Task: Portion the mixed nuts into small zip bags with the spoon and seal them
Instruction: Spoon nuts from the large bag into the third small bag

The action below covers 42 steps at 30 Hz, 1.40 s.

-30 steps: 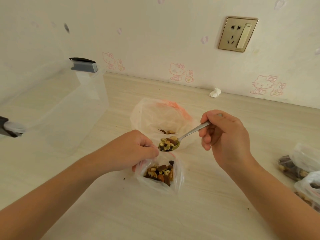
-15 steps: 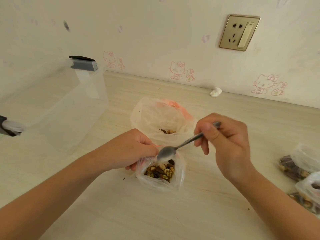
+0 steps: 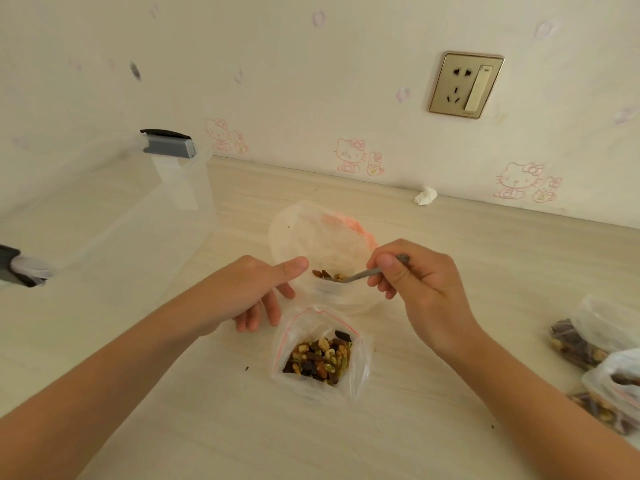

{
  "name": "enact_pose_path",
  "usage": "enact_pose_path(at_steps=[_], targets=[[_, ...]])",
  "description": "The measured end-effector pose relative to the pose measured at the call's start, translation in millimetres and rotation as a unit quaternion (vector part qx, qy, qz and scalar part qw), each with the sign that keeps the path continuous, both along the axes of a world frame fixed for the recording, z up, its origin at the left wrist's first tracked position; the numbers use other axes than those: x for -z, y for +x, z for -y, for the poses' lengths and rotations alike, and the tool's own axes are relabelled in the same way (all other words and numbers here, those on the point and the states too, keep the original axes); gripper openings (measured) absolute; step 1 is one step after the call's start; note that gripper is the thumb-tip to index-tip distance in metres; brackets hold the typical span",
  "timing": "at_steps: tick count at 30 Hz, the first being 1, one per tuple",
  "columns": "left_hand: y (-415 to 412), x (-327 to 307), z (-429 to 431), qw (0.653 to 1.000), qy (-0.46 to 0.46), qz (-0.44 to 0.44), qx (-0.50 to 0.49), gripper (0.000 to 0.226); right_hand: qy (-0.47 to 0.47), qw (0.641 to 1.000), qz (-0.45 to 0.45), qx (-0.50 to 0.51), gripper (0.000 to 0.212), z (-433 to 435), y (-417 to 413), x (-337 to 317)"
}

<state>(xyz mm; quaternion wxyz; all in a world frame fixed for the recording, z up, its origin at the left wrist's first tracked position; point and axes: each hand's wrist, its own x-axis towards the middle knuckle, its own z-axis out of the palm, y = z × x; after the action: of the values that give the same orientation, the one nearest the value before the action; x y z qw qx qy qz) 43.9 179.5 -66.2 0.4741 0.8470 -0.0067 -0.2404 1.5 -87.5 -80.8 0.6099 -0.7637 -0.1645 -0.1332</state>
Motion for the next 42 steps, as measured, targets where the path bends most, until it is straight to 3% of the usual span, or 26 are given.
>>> enact_pose_path(at_steps=[3, 6, 10, 13, 18, 21, 27, 32, 37, 40, 42], targets=[[3, 9, 11, 0.999, -0.021, 0.037, -0.032, 0.068, -0.059, 0.998, 0.009, -0.027, 0.024, -1, 0, 0], [7, 14, 19, 0.995, 0.003, 0.086, -0.044, 0.032, -0.087, 0.996, 0.004, -0.03, 0.024, -1, 0, -1], [8, 16, 22, 0.991, 0.009, 0.125, -0.055, 0.012, -0.023, 0.997, -0.024, 0.063, 0.023, 1, 1, -4], [4, 16, 24, 0.986, -0.035, 0.15, -0.06, 0.011, 0.017, 0.989, -0.054, 0.135, 0.028, 3, 3, -9], [-4, 9, 29, 0.984, -0.098, 0.136, -0.053, 0.039, 0.009, 0.98, -0.113, 0.165, 0.029, 4, 7, -9], [-2, 7, 30, 0.979, -0.142, 0.129, -0.061, 0.029, 0.012, 0.976, -0.114, 0.183, 0.028, 6, 9, -8], [-5, 8, 33, 0.983, -0.134, 0.114, -0.053, 0.024, 0.013, 0.975, -0.11, 0.193, 0.028, 6, 12, -6], [-6, 10, 35, 0.984, -0.14, 0.065, -0.094, 0.0, 0.006, 0.976, -0.108, 0.19, 0.029, 6, 13, -3], [-2, 14, 34, 0.99, -0.107, 0.089, -0.033, 0.018, 0.005, 0.977, -0.116, 0.181, 0.029, 4, 12, -2], [-1, 17, 34, 0.988, -0.078, 0.125, -0.054, 0.034, 0.006, 0.975, -0.123, 0.183, 0.029, 4, 13, -3], [-1, 17, 35, 0.985, -0.091, 0.124, -0.077, 0.03, 0.011, 0.974, -0.127, 0.187, 0.029, 5, 13, -3]])
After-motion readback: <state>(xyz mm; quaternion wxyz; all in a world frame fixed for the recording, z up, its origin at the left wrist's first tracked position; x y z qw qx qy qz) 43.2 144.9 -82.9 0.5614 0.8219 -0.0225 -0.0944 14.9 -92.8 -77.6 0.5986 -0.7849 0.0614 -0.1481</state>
